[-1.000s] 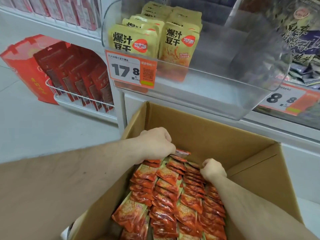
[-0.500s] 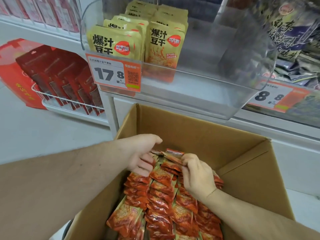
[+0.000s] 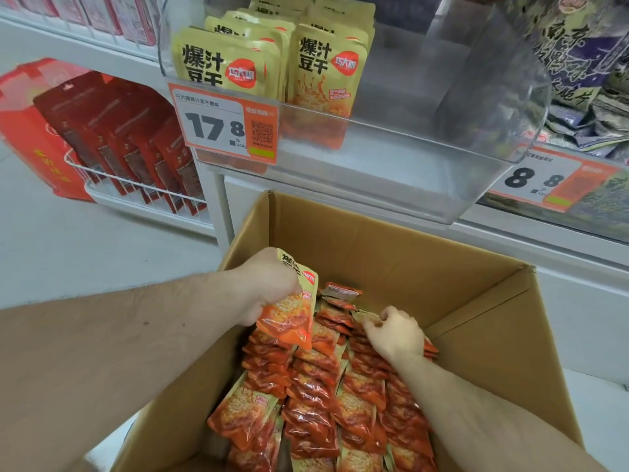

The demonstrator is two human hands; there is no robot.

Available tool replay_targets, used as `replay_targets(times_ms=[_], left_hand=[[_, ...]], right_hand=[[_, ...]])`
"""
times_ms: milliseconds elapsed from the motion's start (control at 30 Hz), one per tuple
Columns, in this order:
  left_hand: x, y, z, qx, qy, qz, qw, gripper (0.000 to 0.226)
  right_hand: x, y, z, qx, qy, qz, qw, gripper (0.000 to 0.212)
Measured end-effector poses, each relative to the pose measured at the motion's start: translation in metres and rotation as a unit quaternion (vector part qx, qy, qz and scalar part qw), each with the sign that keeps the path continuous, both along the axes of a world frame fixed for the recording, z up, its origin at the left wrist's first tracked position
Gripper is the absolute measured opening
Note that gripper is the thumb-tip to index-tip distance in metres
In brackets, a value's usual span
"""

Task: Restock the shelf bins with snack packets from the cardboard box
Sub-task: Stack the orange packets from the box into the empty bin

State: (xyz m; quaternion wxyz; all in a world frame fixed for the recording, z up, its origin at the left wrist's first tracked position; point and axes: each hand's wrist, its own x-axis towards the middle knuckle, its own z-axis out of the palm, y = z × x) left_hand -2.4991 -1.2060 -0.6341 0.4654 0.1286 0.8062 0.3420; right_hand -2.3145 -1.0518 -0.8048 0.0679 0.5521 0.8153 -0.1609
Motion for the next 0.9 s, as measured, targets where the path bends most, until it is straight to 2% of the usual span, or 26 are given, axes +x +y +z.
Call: replay_targets(times_ms=[67, 133, 200, 367, 467, 533, 600, 667, 733, 767, 833, 900], left_hand=[[0.004, 0.001, 0.002, 0.003, -0.031, 0.008, 0.999, 0.038], [0.002, 0.0, -0.005, -0.007, -0.035, -0.008, 0.999, 0.04], [0.0, -0.001, -0.007, -0.006, -0.039, -0.017, 0.999, 0.043], [-0.001, -0.004, -0.005, -0.021, -0.021, -0.035, 0.999, 0.046], [0.001, -0.005, 0.003, -0.002, -0.035, -0.02, 0.999, 0.046], [0.007, -0.008, 0.014, 0.021, -0.058, 0.012, 0.998, 0.042], [0.013, -0.011, 0.021, 0.043, -0.081, 0.041, 0.995, 0.043], [0.02, -0.018, 0.031, 0.053, -0.095, 0.061, 0.992, 0.042], [0.024, -0.023, 0.041, 0.071, -0.096, 0.078, 0.99, 0.035], [0.023, -0.025, 0.046, 0.082, -0.092, 0.089, 0.988, 0.028], [0.022, -0.029, 0.062, 0.111, -0.098, 0.112, 0.983, 0.019], [0.019, -0.033, 0.077, 0.153, -0.121, 0.123, 0.973, 0.034]], right_hand=[[-0.006, 0.01, -0.008, -0.06, -0.04, -0.05, 0.996, 0.069], [-0.014, 0.017, -0.021, -0.111, -0.055, -0.086, 0.989, 0.083], [-0.021, 0.014, -0.025, -0.151, -0.051, -0.107, 0.981, 0.08], [-0.019, 0.002, 0.001, -0.08, -0.037, -0.118, 0.989, 0.06], [-0.007, -0.021, 0.027, -0.109, 0.071, -0.178, 0.975, 0.062], [-0.001, -0.043, 0.051, -0.145, 0.176, -0.231, 0.946, 0.063], [-0.004, -0.067, 0.081, -0.155, 0.274, -0.256, 0.914, 0.054], [-0.012, -0.089, 0.112, -0.134, 0.355, -0.225, 0.897, 0.039], [-0.018, -0.11, 0.146, -0.102, 0.425, -0.142, 0.888, 0.025], [-0.02, -0.12, 0.161, -0.088, 0.448, -0.093, 0.885, 0.025], [-0.025, -0.139, 0.187, -0.082, 0.451, -0.02, 0.888, 0.03], [-0.031, -0.154, 0.202, -0.055, 0.433, 0.022, 0.899, 0.034]])
